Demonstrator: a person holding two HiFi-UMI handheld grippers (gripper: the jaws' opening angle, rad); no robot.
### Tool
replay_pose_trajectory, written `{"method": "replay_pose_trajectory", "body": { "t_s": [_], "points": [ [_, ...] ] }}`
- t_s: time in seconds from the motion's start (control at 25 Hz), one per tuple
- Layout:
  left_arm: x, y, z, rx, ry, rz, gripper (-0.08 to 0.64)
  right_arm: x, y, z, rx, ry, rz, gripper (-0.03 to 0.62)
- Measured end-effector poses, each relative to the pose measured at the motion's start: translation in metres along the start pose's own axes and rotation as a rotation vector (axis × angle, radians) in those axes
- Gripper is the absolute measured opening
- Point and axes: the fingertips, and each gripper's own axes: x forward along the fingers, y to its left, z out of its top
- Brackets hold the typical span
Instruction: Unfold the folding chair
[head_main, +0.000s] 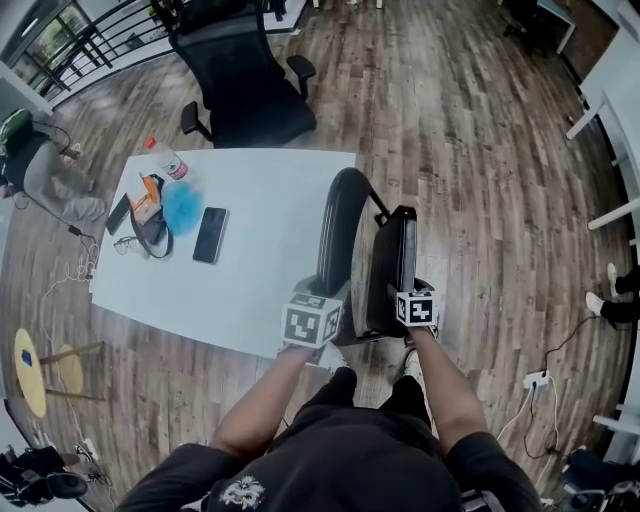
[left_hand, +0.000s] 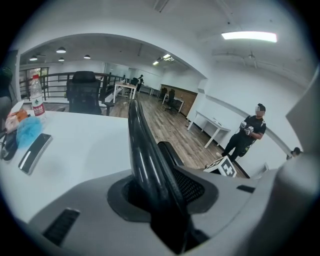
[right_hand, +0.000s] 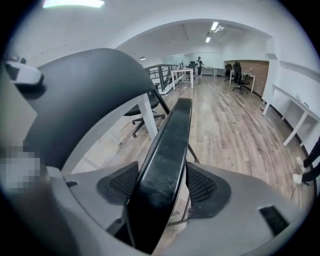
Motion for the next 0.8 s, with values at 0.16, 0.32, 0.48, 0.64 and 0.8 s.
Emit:
{"method": "replay_pose_trajectory", "body": {
  "t_s": [0.16, 0.32, 0.48, 0.64, 0.8],
  "points": [
    [0.010, -0.014, -0.001, 0.009, 0.002, -0.001, 0.138, -0.010, -0.044, -0.013, 0.069, -0.018, 0.081, 0.310],
    [0.031, -0.044, -0.001, 0.036, 0.028, 0.012, 0.178, -0.011, -0.079, -0.028, 0.147, 0.023, 0.234, 0.313],
    [0.054, -0.066, -0.010, 0.013, 0.072, 0.055, 0.209, -0.008, -0.138, -0.054, 0.245, 0.049, 0.245, 0.374],
    [0.078, -0.070, -0.021, -0.001, 0.115, 0.101, 0.207, -0.001, -0.205, -0.077, 0.400, 0.038, 0.302, 0.374],
    [0.107, -0.086, -0.029, -0.029, 0.119, 0.127, 0.201, 0.014, -0.264, -0.107, 0.432, 0.057, 0.318, 0.374]
  ]
}}
